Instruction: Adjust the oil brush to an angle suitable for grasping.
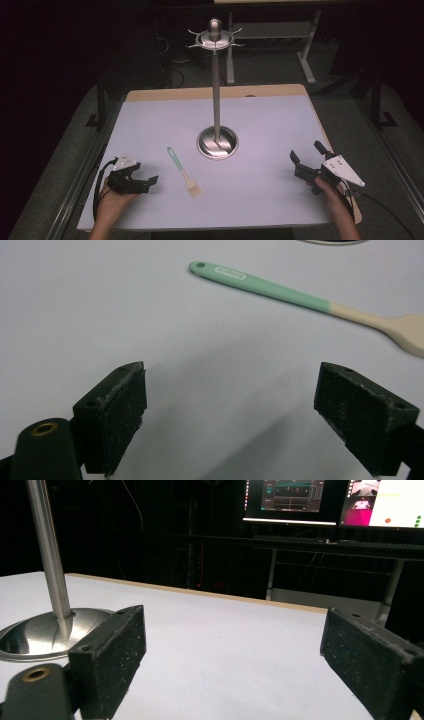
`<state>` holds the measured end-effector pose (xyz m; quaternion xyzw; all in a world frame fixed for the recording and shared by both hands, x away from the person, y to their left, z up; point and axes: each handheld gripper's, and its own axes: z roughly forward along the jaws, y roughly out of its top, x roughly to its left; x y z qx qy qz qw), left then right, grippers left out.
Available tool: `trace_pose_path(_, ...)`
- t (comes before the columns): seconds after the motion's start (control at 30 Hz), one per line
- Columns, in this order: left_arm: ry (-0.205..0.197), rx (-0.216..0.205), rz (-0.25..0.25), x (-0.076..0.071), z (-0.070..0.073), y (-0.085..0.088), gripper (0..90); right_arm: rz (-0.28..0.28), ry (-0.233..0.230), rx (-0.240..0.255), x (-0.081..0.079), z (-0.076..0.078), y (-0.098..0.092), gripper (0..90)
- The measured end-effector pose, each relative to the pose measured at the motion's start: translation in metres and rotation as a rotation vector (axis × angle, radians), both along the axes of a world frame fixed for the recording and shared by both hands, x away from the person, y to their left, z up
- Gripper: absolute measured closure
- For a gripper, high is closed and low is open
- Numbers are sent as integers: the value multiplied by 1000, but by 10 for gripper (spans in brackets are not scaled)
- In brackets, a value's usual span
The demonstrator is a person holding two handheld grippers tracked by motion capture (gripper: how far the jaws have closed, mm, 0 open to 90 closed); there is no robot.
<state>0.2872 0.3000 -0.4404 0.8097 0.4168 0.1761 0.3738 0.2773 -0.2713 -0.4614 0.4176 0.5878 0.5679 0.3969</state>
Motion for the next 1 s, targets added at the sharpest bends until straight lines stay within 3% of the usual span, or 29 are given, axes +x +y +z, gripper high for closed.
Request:
trace_pose_path(0.23,6,0,21,1,3,-1,153,8,5,10,0,0,-1,104)
trace_pose_path(0.3,6,-3,20,1,4,-1,208,9,6,9,1,0,-1,104)
trace_pose_path(0.57,0,-1,19,6,10,-7,267,9,3,3,0,0,0,104)
trace_pose_path(0.6,3,-21,23,8,12,-9,297,8,5,3,0,0,0,104)
trace_pose_path(0.67,2,-14,18,9,13,-9,305,8,5,4,0,0,0,104)
trace_pose_path(0.83,15,-53,29,15,18,-8,394,6,5,6,1,0,0,104)
trace_pose_path(1.0,28,-53,36,26,21,-12,480,7,4,0,1,0,0,104)
